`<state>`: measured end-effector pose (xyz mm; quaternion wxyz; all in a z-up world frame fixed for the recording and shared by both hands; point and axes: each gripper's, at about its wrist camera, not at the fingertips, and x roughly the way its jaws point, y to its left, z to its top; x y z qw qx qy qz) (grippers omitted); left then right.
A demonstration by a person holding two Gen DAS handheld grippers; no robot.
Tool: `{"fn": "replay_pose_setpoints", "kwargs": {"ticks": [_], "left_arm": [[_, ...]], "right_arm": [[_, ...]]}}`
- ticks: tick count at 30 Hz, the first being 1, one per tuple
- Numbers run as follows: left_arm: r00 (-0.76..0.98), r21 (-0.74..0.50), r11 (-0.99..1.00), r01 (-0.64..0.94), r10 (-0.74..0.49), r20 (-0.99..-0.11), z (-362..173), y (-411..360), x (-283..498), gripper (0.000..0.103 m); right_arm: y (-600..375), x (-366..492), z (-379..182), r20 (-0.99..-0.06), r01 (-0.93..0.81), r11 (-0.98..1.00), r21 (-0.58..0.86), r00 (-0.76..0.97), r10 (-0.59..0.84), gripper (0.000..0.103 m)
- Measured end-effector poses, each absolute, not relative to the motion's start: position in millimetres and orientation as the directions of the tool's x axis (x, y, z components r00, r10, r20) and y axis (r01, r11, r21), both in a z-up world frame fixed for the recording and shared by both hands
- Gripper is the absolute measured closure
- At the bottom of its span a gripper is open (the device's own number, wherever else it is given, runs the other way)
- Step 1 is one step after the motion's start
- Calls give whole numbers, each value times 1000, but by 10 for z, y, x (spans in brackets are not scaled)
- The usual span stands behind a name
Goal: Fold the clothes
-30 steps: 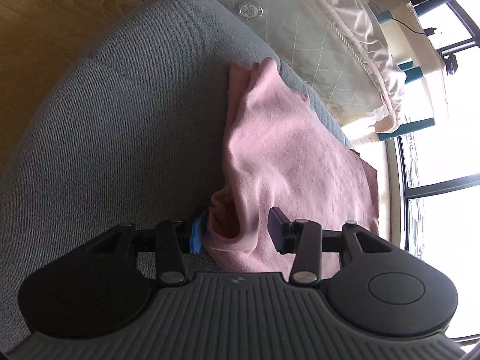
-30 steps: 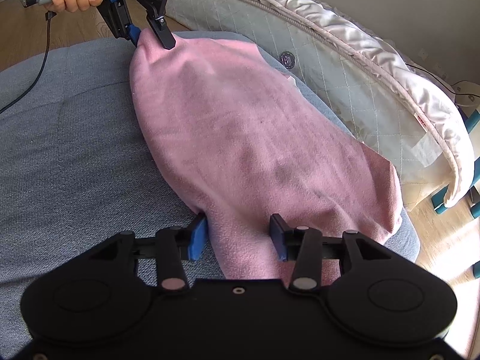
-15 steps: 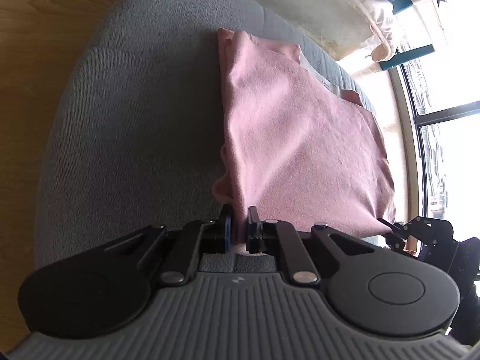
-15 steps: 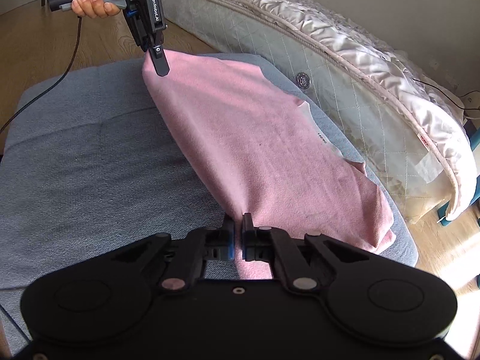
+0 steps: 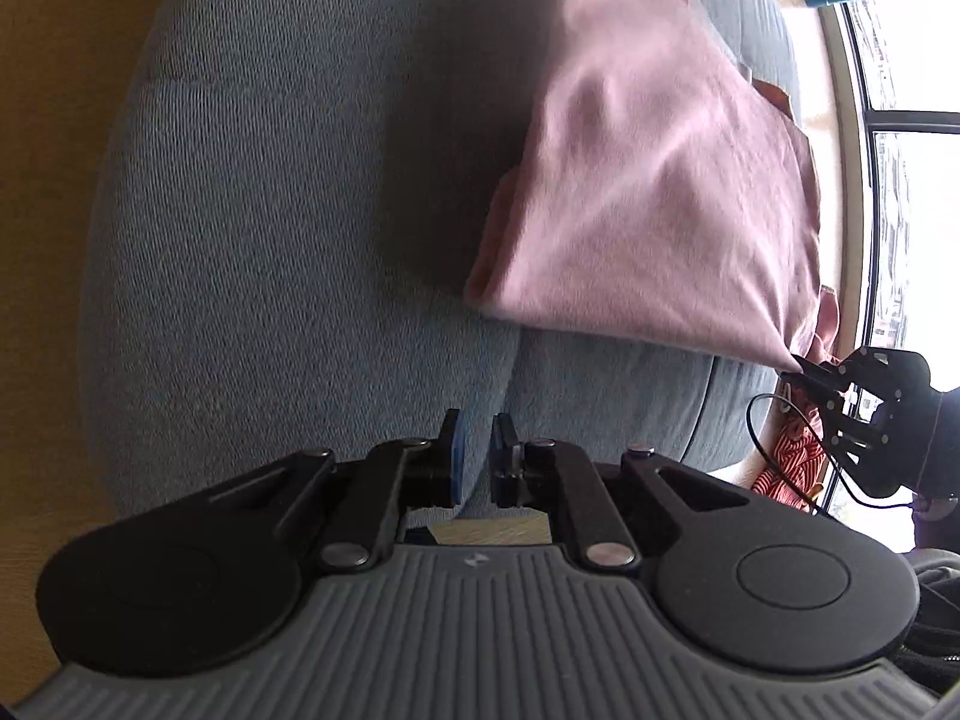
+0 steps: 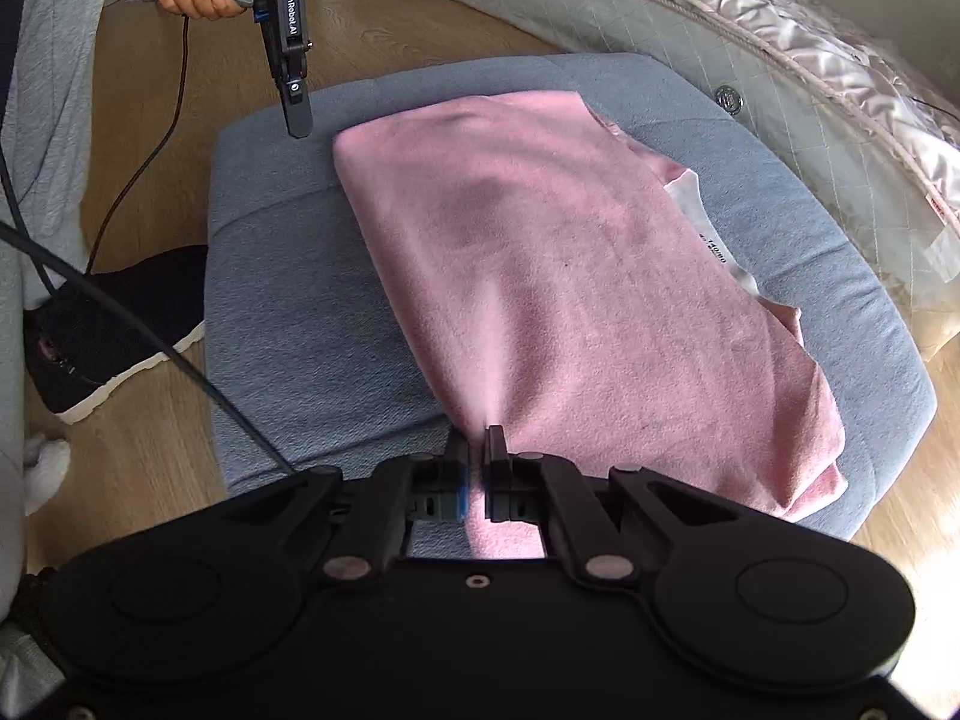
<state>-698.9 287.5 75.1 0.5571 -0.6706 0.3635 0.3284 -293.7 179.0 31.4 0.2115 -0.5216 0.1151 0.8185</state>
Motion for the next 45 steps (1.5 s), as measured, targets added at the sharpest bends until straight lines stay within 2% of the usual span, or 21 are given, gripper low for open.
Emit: {"fn": "replay_pose_setpoints", "kwargs": {"ticks": [3,6,8,10,11,12,13,14,17,18,20,23,26,28,29,31,36,40,43,44,45], "left_arm": [[505,-501,-58,-863,-77,-860,883,2900,-7002,93],[491,-491,28,-871,62,-869,1177,3130,-7007,92],[471,-456,119,-882,171,-865,1355,3340,-6941,88],[454,-411,208,-888,249,-855,1460,3554,-6847,68],[445,-384,249,-889,280,-851,1481,3659,-6790,61],[428,-350,277,-895,313,-848,1472,3744,-6736,50],[413,-317,306,-898,333,-848,1440,3845,-6678,40],[396,-282,333,-900,351,-848,1405,3950,-6607,38],[342,-203,378,-903,345,-874,1236,4230,-6394,38],[340,-202,383,-901,335,-879,1184,4292,-6355,38],[365,-233,391,-890,307,-879,1057,4385,-6267,38],[370,-248,375,-893,299,-879,981,4444,-6220,38],[406,-314,335,-889,254,-878,861,4531,-6172,40],[415,-340,302,-891,233,-880,810,4552,-6178,69],[412,-341,294,-893,232,-881,800,4555,-6189,73],[422,-346,301,-889,242,-874,838,4487,-6249,86],[449,-370,307,-877,247,-859,846,4448,-6303,92],[439,-340,356,-870,248,-864,881,4403,-6214,92],[420,-306,390,-868,253,-871,879,4408,-6159,91],[406,-285,398,-872,264,-875,877,4405,-6140,90],[398,-269,409,-872,272,-876,880,4398,-6122,82]], "right_arm": [[1743,-2885,310,-904,-478,-878,-2,-375,206,98],[1727,-2824,294,-902,-487,-873,17,-384,197,98],[1742,-2772,395,-887,-509,-861,19,-406,220,96],[1844,-2710,511,-858,-557,-830,36,-443,260,92],[1895,-2671,560,-845,-587,-808,44,-454,284,83],[1952,-2641,598,-834,-614,-788,42,-456,311,76],[2024,-2624,625,-824,-634,-772,33,-455,339,73],[2085,-2609,633,-816,-644,-765,10,-447,367,70],[2260,-2566,611,-802,-669,-740,-66,-407,438,65],[2326,-2538,584,-800,-678,-730,-80,-393,453,60],[2457,-2459,525,-793,-711,-698,-82,-377,478,56],[2658,-2322,456,-778,-777,-629,-33,-375,504,56],[2817,-2246,388,-779,-808,-588,-22,-355,517,56],[2876,-2224,342,-780,-812,-582,-38,-340,526,56],[2895,-2220,320,-781,-813,-580,-43,-335,527,56],[2926,-2207,290,-782,-818,-574,-37,-334,526,56],[2981,-2115,218,-784,-839,-544,-6,-334,524,42],[3091,-2039,121,-807,-865,-502,12,-304,505,41],[3179,-1949,63,-827,-897,-428,114,-325,460,42],[3193,-1924,48,-826,-900,-410,148,-340,449,44],[3192,-1916,42,-824,-902,-403,155,-343,451,60]]}}
